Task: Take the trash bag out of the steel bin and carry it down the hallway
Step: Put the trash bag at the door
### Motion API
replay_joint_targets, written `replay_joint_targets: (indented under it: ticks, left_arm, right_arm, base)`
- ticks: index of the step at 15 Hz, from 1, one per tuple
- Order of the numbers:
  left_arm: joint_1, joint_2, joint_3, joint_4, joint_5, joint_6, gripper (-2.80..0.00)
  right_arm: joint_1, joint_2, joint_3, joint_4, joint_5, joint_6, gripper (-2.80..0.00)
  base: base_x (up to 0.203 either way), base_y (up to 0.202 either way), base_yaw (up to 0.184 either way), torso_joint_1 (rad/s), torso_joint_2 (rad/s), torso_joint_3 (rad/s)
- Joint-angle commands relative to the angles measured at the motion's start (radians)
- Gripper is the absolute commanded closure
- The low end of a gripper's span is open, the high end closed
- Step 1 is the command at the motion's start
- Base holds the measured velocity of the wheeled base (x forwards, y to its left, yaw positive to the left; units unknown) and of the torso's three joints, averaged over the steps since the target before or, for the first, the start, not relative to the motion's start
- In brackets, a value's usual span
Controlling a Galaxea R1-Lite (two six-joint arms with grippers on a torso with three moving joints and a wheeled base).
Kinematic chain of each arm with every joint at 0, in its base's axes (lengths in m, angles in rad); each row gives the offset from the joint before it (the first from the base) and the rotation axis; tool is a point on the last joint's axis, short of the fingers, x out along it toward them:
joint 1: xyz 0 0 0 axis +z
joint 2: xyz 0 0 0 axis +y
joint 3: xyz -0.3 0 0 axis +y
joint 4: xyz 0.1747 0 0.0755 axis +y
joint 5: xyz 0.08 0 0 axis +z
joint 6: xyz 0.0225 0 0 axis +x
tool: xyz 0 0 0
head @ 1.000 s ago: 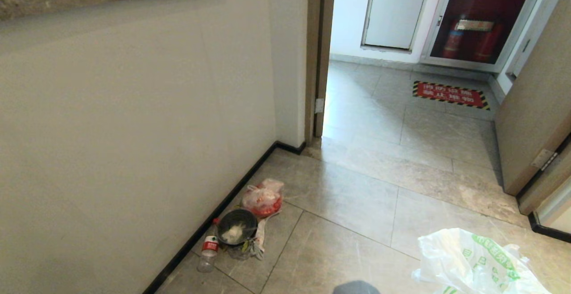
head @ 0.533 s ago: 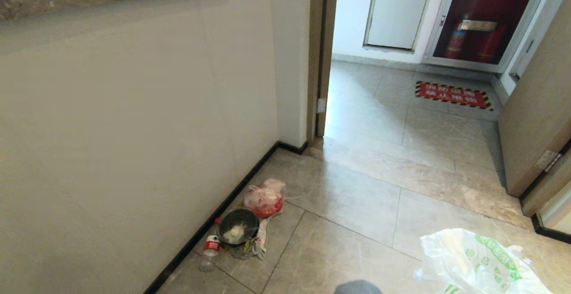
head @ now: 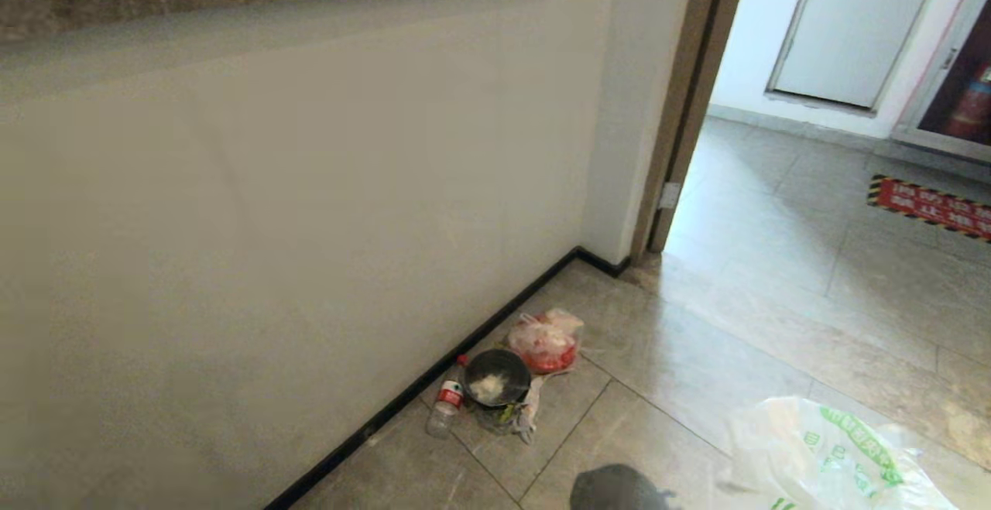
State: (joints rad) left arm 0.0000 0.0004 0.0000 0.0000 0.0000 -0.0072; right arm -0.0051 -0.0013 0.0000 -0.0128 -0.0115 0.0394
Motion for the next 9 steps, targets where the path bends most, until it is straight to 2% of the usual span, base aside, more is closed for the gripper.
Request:
replay_joint_targets:
  ticks: [1,9]
  left_arm:
    - [0.000,0.000,0.000,0.000,0.000,0.000,0.00]
    - [0.000,0.000,0.000,0.000,0.000,0.000,0.00]
  right_arm:
    - [-0.001,0.000,0.002,0.000,0.001,0.001,0.00]
    - [0.000,0.000,0.002,0.000,0.001,0.001,0.00]
  base:
    - [0.001,-0.019,0.171,0.002,0.01,-0.006]
    - [0.001,-0.018,0.166,0.002,0.00,0.004]
